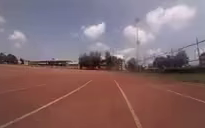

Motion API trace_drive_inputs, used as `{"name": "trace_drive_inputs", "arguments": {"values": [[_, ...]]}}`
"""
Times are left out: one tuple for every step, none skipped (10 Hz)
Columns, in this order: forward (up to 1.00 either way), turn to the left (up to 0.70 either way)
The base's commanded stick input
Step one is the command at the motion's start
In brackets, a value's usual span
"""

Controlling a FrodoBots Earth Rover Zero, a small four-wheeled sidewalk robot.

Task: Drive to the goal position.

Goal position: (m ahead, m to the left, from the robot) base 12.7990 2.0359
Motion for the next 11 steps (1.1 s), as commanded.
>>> {"name": "trace_drive_inputs", "arguments": {"values": [[0.7, 0.0], [0.7, 0.0], [0.7, 0.0], [0.7, 0.0], [0.7, 0.0], [0.7, 0.0], [0.7, 0.0], [0.7, 0.0], [0.7, 0.0], [0.7, 0.0], [0.7, 0.0]]}}
